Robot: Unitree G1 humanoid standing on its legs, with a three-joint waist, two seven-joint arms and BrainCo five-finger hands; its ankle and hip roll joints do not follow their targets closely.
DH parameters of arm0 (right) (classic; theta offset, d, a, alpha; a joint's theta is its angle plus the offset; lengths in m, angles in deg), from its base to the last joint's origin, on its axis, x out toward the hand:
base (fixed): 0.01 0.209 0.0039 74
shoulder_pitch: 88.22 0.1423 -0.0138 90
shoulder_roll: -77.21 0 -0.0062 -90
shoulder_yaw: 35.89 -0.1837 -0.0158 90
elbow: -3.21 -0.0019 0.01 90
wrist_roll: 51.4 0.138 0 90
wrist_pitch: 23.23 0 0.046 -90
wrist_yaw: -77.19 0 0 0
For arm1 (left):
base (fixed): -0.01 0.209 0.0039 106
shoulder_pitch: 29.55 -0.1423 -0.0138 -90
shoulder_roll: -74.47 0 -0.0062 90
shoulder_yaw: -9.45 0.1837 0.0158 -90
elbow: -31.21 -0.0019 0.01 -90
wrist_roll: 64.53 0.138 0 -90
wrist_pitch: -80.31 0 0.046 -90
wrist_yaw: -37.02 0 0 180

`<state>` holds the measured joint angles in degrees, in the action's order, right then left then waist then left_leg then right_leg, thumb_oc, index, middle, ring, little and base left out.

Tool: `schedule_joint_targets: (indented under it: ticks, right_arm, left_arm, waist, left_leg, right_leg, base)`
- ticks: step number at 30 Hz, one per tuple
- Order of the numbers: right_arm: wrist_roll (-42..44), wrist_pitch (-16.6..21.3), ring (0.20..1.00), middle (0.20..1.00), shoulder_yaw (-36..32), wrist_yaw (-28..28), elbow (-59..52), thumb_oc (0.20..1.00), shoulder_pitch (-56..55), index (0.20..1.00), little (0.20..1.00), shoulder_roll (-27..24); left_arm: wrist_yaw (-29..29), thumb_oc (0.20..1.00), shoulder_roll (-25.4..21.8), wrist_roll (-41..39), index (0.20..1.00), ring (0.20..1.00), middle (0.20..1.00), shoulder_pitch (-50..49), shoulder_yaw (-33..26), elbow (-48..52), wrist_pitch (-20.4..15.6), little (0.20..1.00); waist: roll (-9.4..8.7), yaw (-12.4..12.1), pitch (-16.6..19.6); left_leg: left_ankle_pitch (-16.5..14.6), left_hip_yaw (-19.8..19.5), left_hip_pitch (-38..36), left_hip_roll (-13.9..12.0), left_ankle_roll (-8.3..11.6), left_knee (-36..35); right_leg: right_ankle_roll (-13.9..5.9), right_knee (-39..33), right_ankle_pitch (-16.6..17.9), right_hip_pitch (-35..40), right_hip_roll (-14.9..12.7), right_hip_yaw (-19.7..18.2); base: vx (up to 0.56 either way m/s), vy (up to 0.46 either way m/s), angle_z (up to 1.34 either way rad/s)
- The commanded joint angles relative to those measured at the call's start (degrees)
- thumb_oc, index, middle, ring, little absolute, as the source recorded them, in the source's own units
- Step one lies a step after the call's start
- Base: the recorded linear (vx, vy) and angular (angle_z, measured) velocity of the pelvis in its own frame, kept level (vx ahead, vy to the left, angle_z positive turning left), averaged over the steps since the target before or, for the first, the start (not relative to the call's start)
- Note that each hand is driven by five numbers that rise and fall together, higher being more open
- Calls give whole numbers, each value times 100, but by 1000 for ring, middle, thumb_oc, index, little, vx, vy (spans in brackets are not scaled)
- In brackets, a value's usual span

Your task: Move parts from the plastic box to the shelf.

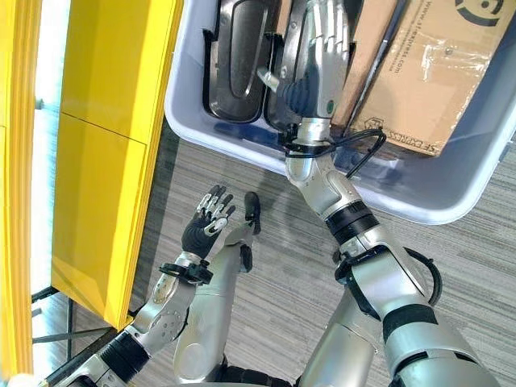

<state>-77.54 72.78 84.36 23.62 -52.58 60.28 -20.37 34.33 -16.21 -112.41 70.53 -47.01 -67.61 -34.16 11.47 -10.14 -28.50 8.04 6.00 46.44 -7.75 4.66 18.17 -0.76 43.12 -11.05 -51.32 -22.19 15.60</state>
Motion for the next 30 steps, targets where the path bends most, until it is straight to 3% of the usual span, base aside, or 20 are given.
schedule_joint_targets:
  ticks: [1,6,8,14,17,24,30]
  right_arm:
    - [245,153,1000,1000,312,13,562,1000,553,1000,1000,-360]
    - [1329,272,1000,1000,240,-154,1091,1000,662,1000,1000,-310]
    - [2024,457,1000,1000,-126,-339,1300,1000,645,1000,1000,-230]
    - [3385,937,1000,1000,-857,-468,1779,1000,661,1000,1000,-9]
    - [3186,1086,1000,1000,-1152,-552,1850,1000,542,1000,1000,29]
    - [3346,884,1000,1000,-1179,-527,1747,1000,429,1000,1000,113]
    - [3997,685,1000,1000,-1199,189,2002,1000,448,1000,1000,91]
  left_arm:
    - [361,1000,-154,-96,1000,1000,1000,-32,223,160,-350,1000]
    - [727,1000,-168,-434,1000,1000,1000,-28,213,50,-423,1000]
    - [681,1000,-133,-713,1000,1000,1000,-48,125,172,-360,1000]
    - [400,1000,-2,-333,1000,1000,1000,-71,162,280,-329,1000]
    - [368,1000,55,-356,1000,1000,1000,-83,191,311,-343,1000]
    - [308,1000,136,-231,1000,1000,1000,-44,294,341,-267,1000]
    - [196,1000,103,-204,1000,1000,1000,74,323,360,-217,1000]
  waist:
    - [391,-103,-129]
    - [407,-175,-129]
    - [421,-202,-129]
    - [499,-239,-129]
    - [542,-210,-129]
    - [548,-165,-129]
    - [523,-141,-129]
  left_leg:
    - [-545,106,81,271,-120,235]
    - [-533,68,166,275,-130,226]
    - [-542,60,194,305,-149,187]
    - [-581,55,283,347,-144,200]
    - [-608,69,338,365,-143,245]
    - [-606,128,301,351,-138,226]
    - [-605,118,329,337,-122,255]
  right_leg:
    - [-130,9,-190,343,379,-96]
    - [-111,32,-202,293,385,-54]
    - [-121,20,-213,270,394,-46]
    - [-101,137,-286,166,390,-89]
    - [-97,211,-325,90,381,-141]
    - [-99,152,-294,107,375,-153]
    - [-96,170,-284,61,376,-162]
  base:
    - [-8,-23,7]
    - [-9,-13,3]
    - [-9,-32,6]
    - [2,-3,1]
    - [1,8,2]
    - [0,4,1]
    - [0,0,0]
